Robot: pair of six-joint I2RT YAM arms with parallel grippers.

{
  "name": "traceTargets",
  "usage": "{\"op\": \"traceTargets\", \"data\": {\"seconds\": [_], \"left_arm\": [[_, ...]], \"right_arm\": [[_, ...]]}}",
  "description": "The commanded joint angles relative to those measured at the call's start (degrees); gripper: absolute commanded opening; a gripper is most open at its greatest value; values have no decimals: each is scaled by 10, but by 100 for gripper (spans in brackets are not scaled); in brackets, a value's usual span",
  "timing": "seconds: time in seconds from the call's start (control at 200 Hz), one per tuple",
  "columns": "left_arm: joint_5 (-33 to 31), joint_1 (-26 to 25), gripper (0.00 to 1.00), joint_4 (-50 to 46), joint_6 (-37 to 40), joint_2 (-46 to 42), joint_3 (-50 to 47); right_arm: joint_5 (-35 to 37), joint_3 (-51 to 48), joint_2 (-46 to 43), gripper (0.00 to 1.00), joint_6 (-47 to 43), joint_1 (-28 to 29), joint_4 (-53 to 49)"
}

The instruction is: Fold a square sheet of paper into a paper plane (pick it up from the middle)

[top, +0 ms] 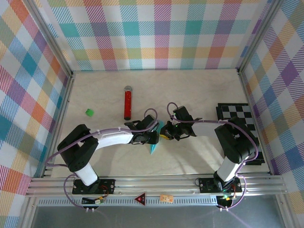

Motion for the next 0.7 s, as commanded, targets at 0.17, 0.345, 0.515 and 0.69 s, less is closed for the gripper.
{"op": "traceTargets", "data": {"seconds": [0.17,0.345,0.515,0.69], "left_arm": [[-27,-13,24,-39,3,13,20],[-17,-13,24,-37,1,19,23],[-3,-14,23,-22,-9,24,18],[-10,-14,20,-26,-11,32,22]], "right_arm": [[-4,5,7,16,5,1,-6],[-4,3,9,16,6,1,-4],[-4,1,10,16,6,1,-1],[-5,0,10,16,6,1,-1]]}}
